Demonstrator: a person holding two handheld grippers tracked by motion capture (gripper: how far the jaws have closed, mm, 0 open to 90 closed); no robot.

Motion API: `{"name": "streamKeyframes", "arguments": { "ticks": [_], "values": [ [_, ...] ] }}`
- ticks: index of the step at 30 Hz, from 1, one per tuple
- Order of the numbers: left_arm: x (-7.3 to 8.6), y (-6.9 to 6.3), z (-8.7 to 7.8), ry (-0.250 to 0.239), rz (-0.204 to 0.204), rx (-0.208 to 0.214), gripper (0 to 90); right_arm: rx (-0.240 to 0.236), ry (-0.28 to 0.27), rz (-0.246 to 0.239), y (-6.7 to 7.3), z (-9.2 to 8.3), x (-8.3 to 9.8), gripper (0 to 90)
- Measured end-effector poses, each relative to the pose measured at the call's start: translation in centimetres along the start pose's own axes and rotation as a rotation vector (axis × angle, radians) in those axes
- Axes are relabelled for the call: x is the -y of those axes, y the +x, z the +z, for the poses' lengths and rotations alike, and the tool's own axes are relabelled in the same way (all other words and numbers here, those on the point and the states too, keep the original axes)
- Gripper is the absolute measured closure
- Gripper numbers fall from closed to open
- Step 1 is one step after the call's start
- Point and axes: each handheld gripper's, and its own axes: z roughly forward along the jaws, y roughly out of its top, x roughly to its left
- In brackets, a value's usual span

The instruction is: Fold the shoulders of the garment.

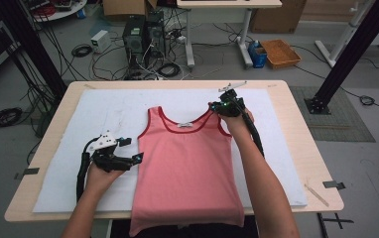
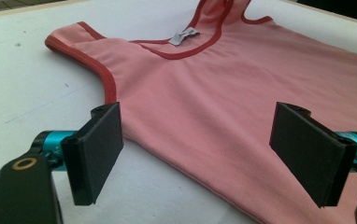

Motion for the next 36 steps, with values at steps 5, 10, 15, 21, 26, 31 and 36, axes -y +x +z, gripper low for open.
{"name": "streamKeyframes", "arguments": {
  "ticks": [5,10,15,21,26,31,36],
  "values": [
    [0.0,-0.1,0.0,-0.005,0.006,0.0,17.6,-0.047,-0.047,-0.029,1.5,-1.9,0.9,82.4],
    [0.0,-0.1,0.0,-0.006,0.002,-0.002,17.6,-0.083,-0.085,-0.043,3.2,-3.1,2.7,82.3],
    [0.0,-0.1,0.0,-0.006,0.005,-0.001,17.6,-0.095,-0.094,-0.081,5.3,-4.0,5.1,82.1],
    [0.0,0.0,-0.1,-0.01,-0.001,0.003,17.6,-0.093,-0.088,-0.101,6.4,-4.3,8.5,80.1],
    [0.0,0.0,-0.1,-0.011,-0.008,0.005,17.6,-0.094,-0.119,-0.112,6.8,-5.3,10.0,78.7],
    [0.1,0.2,-0.1,-0.013,-0.016,0.005,17.6,-0.096,-0.129,-0.107,7.0,-5.9,11.0,70.8],
    [0.0,0.1,0.0,-0.007,-0.012,0.004,17.6,-0.117,-0.125,-0.168,7.6,-7.0,11.4,61.0]
  ]
}}
